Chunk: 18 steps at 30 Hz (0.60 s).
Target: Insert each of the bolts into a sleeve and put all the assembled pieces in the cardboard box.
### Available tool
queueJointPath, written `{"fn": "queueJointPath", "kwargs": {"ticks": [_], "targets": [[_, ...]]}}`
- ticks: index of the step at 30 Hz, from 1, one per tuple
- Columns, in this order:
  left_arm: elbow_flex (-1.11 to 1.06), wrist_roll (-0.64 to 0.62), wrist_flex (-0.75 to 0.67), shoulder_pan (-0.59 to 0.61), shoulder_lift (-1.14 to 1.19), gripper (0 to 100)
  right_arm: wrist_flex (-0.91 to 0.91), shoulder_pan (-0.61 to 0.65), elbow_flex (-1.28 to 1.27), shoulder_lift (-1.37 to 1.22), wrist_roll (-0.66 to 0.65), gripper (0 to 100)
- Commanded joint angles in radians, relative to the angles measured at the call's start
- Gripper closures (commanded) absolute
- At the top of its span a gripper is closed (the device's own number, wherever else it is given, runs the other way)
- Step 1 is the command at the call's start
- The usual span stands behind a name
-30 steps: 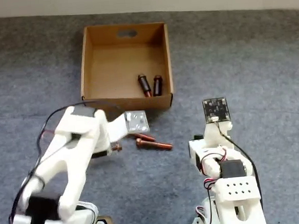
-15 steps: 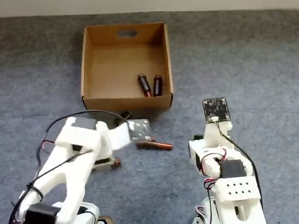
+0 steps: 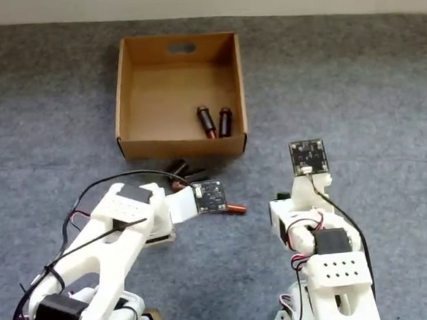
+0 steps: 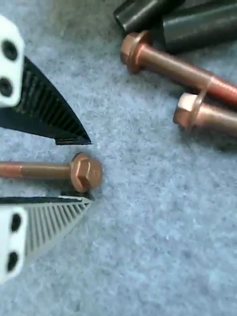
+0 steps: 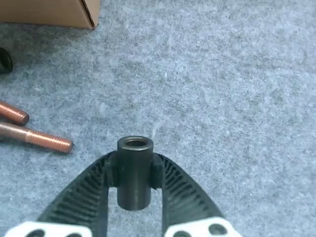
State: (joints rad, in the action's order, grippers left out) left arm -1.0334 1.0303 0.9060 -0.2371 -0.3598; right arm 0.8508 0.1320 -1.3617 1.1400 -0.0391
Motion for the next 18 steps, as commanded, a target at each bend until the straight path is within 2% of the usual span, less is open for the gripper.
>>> {"fn": "queueJointPath", "kwargs": {"ticks": [1, 3, 6, 11, 13, 18], "targets": [[-0.001, -0.012, -0.035, -0.008, -0.019, 90, -0.019, 0.002, 0.01, 0.016, 0.008, 99.3], [-0.001, -0.012, -0.035, -0.007, -0.024, 99, -0.019, 0.002, 0.01, 0.016, 0.008, 99.3], [-0.001, -0.046, -0.035, -0.007, -0.027, 97, -0.019, 0.002, 0.008, 0.016, 0.008, 99.3], [0.024, -0.117, -0.026, -0.007, -0.028, 99, -0.019, 0.002, 0.008, 0.016, 0.009, 99.3], [0.059, -0.117, 0.034, -0.007, -0.03, 99, -0.019, 0.002, 0.008, 0.016, 0.009, 99.3], [0.232, -0.117, 0.288, -0.007, -0.03, 99, -0.019, 0.002, 0.008, 0.016, 0.009, 99.3]]}}
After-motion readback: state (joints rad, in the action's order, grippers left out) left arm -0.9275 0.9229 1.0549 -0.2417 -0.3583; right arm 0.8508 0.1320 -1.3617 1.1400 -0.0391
